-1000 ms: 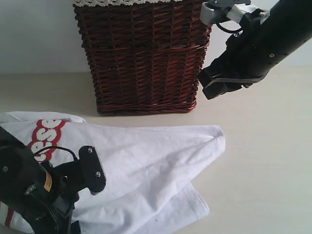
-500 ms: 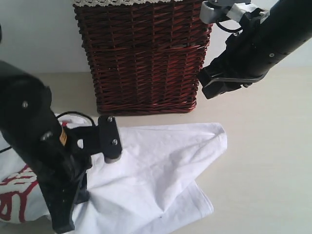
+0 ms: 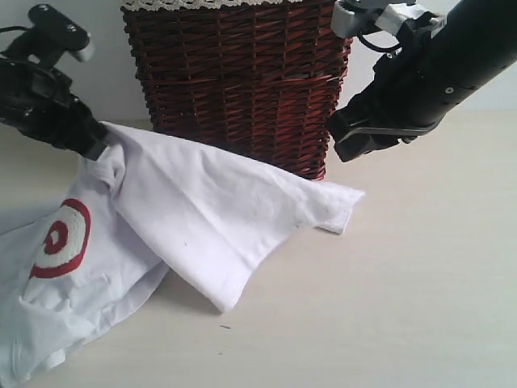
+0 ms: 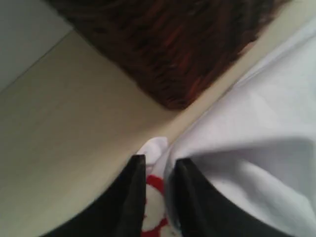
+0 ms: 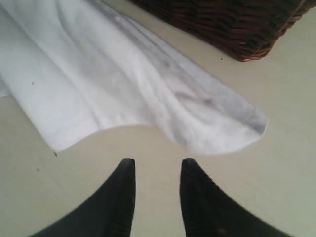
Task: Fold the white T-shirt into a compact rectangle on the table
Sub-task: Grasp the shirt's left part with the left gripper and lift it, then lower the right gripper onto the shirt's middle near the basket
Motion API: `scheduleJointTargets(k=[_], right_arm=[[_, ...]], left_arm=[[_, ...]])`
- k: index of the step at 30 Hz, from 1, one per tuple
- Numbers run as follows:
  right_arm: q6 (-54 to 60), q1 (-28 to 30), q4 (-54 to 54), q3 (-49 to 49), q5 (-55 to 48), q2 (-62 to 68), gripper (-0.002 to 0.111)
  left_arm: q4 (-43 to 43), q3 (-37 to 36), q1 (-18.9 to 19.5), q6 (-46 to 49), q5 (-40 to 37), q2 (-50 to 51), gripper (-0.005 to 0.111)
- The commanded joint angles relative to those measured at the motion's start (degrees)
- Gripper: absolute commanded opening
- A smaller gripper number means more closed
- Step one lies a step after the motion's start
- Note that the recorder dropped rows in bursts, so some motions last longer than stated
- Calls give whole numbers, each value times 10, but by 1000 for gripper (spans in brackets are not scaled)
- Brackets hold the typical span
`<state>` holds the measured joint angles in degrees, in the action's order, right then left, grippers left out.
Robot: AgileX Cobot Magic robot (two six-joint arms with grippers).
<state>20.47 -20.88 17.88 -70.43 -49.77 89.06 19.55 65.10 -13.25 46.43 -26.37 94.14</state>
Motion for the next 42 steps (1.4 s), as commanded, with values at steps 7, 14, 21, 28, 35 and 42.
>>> scheduleJointTargets(k=[7,14,21,28,35,42], right_arm=[[48,-1,40,6,-85,0,32],[178,-188,18,93,102,76,47],[-14,-263,-110,79,289,183,50],[-58,-265,-159,-1,212,260,48],[-58,-273,-152,-20,212,287,48],[-184,-274,-277,-20,202,314,22]], left_arm=[[8,-5,87,-107,-3,65,67],[80,-11,87,-106,21,-30,64],[103,-19,87,-102,55,-20,63],[111,-19,87,-102,75,-16,63],[112,-19,87,-102,80,-16,63],[113,-19,87,-102,77,-15,63]])
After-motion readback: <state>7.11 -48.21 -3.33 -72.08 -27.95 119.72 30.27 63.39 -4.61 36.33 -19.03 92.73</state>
